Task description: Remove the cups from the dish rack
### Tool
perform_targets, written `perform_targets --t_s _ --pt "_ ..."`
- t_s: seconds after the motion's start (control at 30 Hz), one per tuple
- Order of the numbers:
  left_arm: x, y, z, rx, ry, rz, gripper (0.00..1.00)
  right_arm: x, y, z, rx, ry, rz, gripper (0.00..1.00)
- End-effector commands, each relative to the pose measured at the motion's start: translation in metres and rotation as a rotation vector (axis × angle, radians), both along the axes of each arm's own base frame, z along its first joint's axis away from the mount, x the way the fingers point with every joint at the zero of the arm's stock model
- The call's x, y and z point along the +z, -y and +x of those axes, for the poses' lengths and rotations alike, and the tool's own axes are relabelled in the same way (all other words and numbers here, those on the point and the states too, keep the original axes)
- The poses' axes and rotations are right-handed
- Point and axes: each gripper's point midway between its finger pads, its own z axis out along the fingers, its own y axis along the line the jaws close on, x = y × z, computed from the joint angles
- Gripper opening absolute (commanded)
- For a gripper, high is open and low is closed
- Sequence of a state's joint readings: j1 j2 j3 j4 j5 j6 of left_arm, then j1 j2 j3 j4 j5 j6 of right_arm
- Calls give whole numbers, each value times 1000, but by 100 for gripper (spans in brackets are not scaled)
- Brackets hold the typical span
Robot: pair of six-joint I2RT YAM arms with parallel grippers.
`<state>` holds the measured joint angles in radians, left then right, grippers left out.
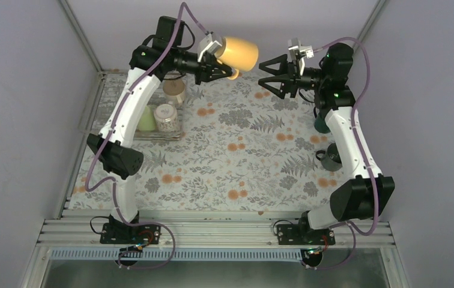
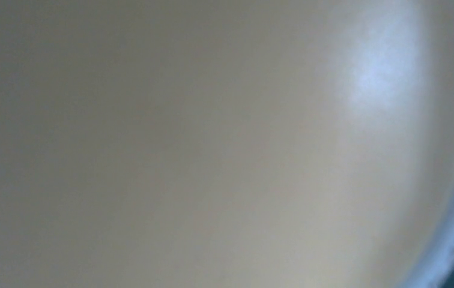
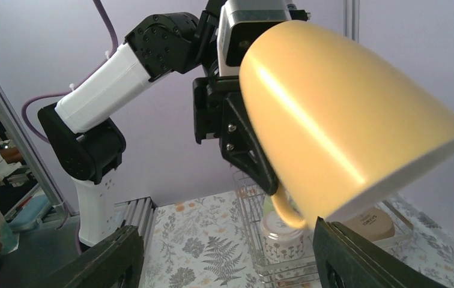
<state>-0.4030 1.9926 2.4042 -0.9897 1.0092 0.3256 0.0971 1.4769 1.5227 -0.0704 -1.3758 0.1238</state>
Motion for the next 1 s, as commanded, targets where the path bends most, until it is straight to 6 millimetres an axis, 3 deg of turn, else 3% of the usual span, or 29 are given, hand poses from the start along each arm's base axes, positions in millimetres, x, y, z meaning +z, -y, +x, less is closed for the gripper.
perform_targets --t_s 0.0,0.43,0.8,0.97 --pt "16 24 -25 -137 61 -61 2 1 -3 4 20 5 8 73" --pt "10 53 -46 -211 81 -49 2 -6 -5 14 23 -3 4 73" --pt "9 36 -19 -37 154 34 2 -16 0 4 -64 37 -31 73" --pt "12 35 -19 -27 168 36 2 -22 1 7 -90 38 -47 73"
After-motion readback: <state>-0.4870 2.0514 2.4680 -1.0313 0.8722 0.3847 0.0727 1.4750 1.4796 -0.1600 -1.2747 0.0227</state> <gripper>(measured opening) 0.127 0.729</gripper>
